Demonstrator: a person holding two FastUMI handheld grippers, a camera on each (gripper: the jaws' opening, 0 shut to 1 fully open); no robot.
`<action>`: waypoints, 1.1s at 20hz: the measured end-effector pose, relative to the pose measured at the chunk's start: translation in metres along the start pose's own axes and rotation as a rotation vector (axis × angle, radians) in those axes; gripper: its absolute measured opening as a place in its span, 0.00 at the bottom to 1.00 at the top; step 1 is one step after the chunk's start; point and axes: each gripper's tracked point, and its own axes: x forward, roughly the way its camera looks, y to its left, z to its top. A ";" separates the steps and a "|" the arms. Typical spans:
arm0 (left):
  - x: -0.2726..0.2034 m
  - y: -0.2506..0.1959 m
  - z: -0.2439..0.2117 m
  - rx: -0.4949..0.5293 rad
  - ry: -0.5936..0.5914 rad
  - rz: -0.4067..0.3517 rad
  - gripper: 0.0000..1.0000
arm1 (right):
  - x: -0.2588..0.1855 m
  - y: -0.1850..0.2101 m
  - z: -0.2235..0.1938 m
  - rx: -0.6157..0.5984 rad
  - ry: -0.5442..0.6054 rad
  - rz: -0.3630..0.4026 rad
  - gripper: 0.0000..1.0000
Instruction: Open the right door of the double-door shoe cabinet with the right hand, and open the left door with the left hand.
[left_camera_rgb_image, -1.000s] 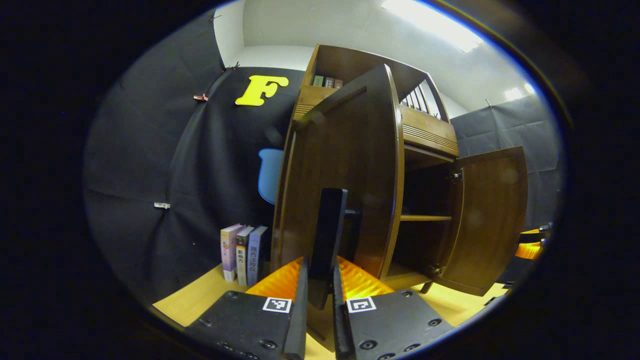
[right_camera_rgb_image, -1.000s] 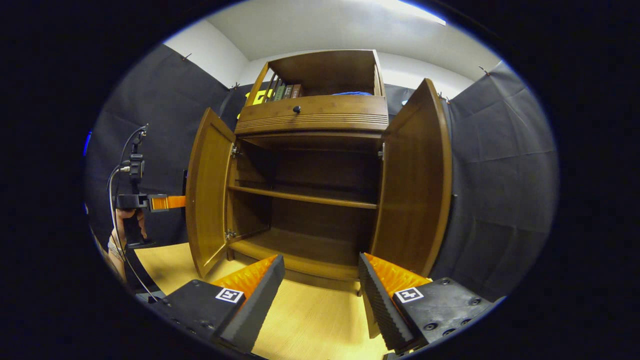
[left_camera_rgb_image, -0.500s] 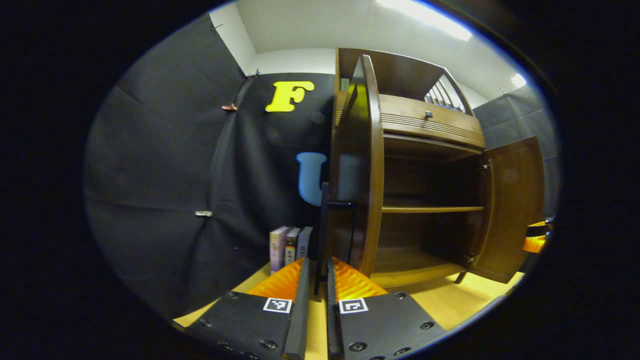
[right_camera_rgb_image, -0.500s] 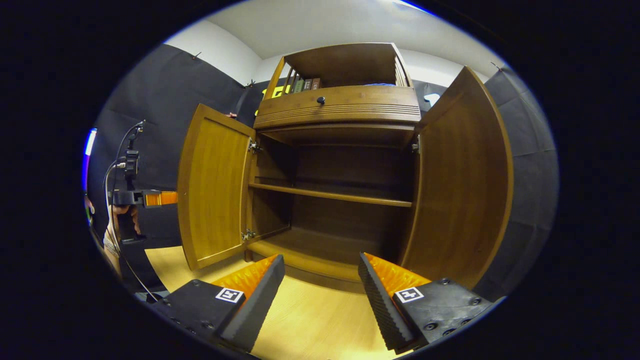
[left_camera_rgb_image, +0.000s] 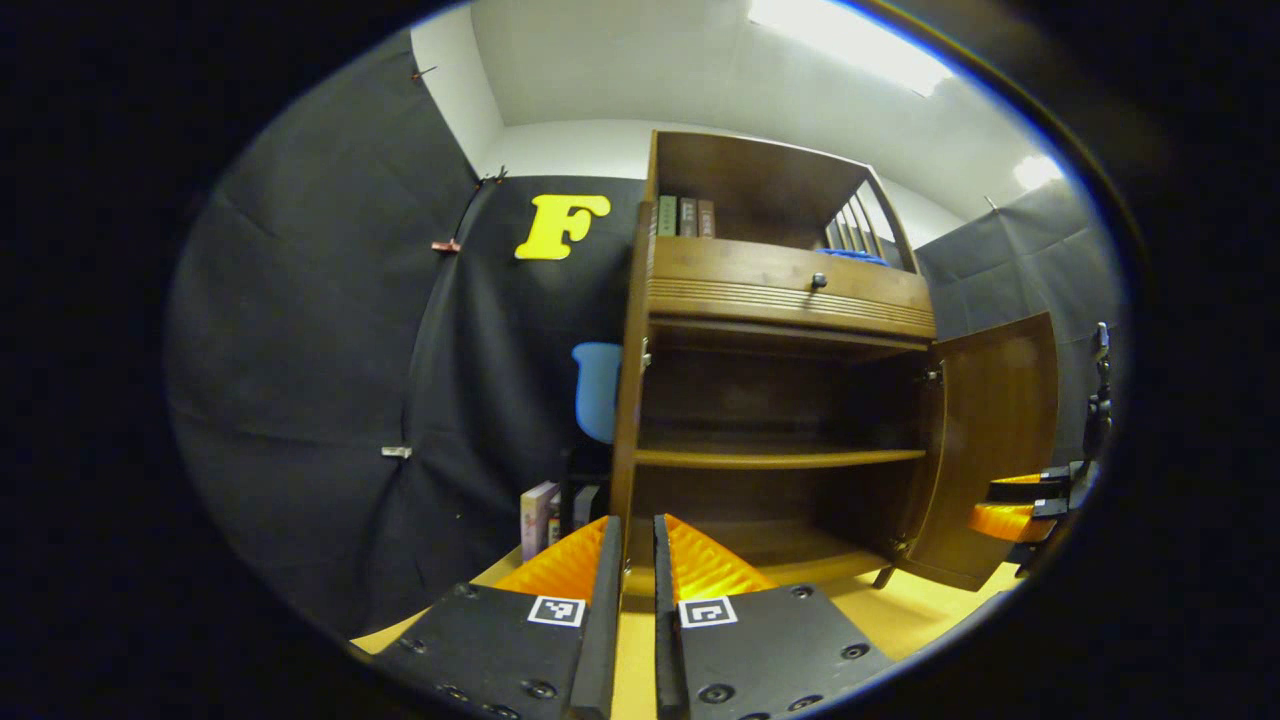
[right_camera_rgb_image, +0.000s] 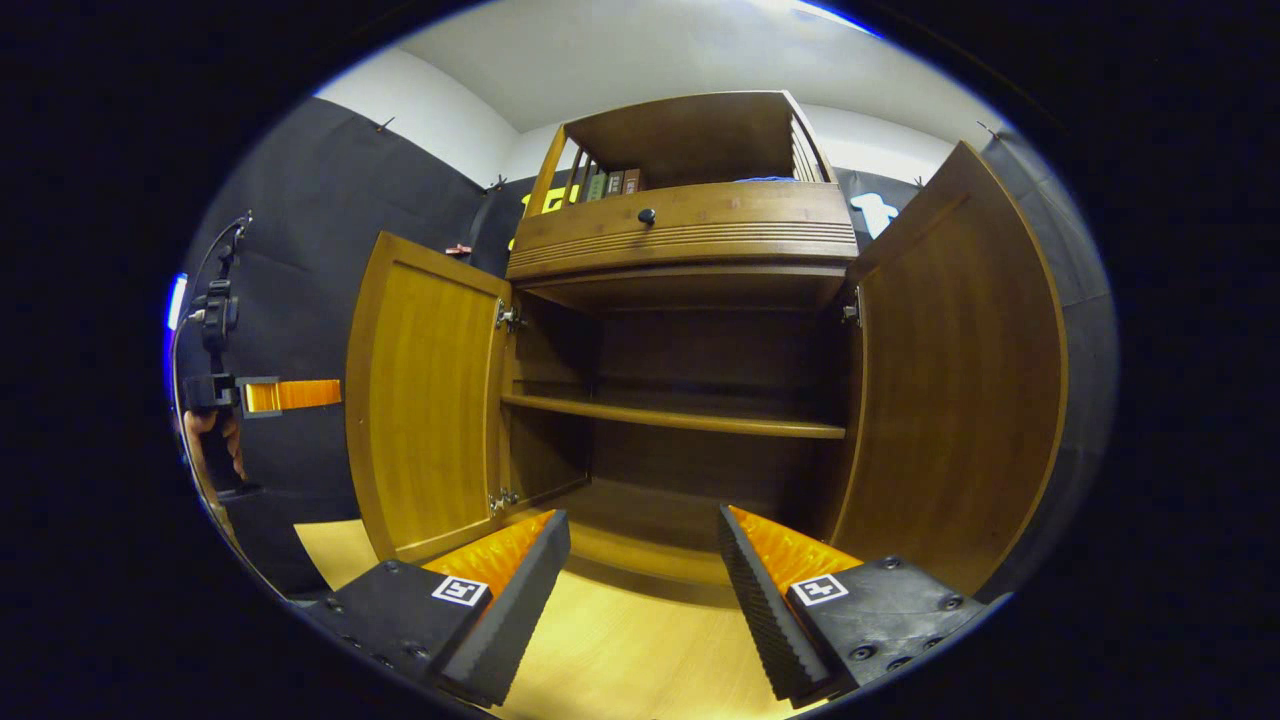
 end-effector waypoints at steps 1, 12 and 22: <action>0.008 -0.013 0.000 -0.012 0.008 -0.019 0.20 | 0.003 0.005 0.009 0.008 -0.019 -0.012 0.94; 0.049 -0.125 -0.035 0.107 0.051 -0.165 0.97 | 0.018 0.012 0.037 -0.076 -0.109 -0.141 0.96; 0.040 -0.150 -0.018 0.031 -0.020 -0.219 0.97 | 0.014 -0.007 0.049 -0.070 -0.118 -0.195 0.95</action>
